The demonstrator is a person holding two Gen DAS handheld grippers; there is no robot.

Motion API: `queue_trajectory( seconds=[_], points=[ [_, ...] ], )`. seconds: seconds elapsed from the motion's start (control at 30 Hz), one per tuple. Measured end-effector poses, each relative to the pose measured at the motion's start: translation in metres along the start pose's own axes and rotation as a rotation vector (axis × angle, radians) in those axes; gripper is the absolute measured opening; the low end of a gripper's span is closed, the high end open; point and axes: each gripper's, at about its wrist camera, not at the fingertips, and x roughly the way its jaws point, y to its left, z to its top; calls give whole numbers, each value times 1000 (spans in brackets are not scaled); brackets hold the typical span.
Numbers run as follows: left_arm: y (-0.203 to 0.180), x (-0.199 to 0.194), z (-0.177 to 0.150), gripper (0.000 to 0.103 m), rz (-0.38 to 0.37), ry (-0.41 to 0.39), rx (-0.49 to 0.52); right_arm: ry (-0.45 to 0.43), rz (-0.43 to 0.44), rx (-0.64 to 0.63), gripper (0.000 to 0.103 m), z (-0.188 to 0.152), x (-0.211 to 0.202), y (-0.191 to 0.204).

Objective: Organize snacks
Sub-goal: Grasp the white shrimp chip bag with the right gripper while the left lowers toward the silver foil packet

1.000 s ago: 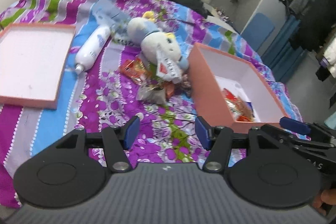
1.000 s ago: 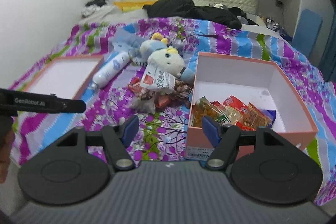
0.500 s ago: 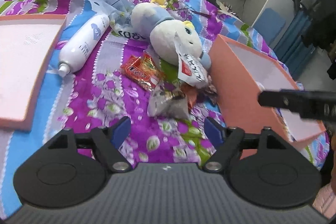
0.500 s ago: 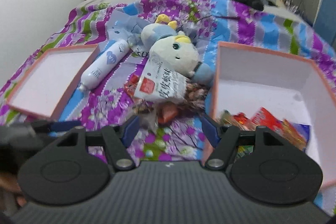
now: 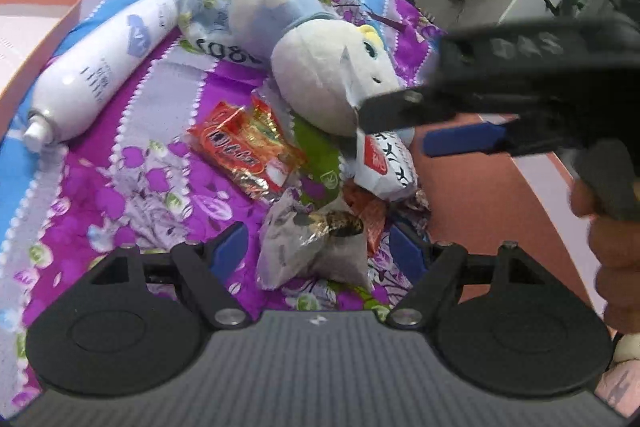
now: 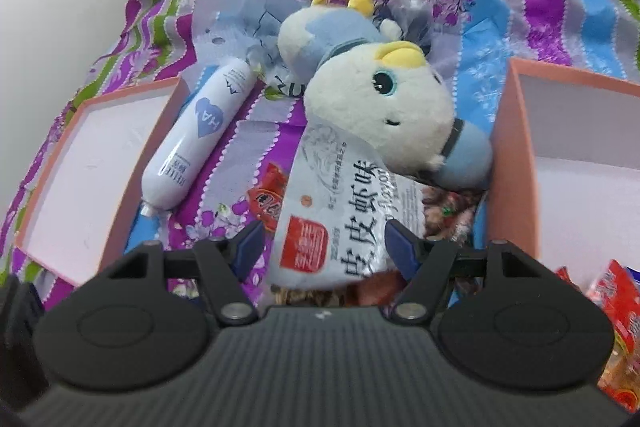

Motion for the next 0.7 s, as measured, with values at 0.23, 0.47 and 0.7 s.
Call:
queue_trajectory(
  seconds=[0.23, 0.47, 0.7],
  points=[
    [4, 23, 0, 80, -13, 26, -11, 78, -84, -70, 68, 9, 33, 11],
    [5, 34, -8, 71, 6, 39, -4, 111, -225, -143, 67, 10, 45, 9],
    [4, 31, -11, 63, 16, 29, -4, 109, -269, -100, 47, 7, 47, -10]
  ],
)
